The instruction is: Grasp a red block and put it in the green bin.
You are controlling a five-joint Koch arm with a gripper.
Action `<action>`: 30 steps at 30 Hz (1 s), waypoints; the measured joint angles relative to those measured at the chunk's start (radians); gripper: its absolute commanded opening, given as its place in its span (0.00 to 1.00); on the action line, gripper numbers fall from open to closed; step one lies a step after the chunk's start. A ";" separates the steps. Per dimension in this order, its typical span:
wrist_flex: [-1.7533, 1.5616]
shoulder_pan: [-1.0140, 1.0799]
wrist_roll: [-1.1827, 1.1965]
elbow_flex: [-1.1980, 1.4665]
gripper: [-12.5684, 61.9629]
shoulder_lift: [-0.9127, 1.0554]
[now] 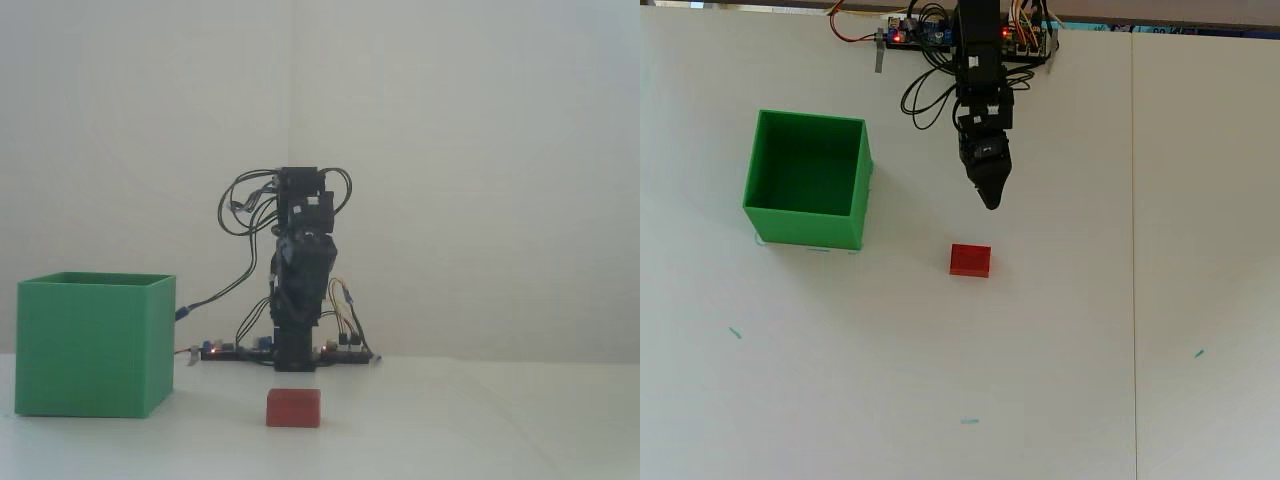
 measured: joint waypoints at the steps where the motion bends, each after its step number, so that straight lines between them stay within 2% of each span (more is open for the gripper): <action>1: 0.043 0.000 -0.032 -0.041 0.64 -0.028; 8: 0.376 0.040 0.044 -0.298 0.66 -0.187; 12: 0.400 0.072 0.086 -0.396 0.65 -0.296; 21: 0.400 0.239 0.176 -0.397 0.63 -0.339; 30: 0.426 0.229 0.225 -0.385 0.63 -0.337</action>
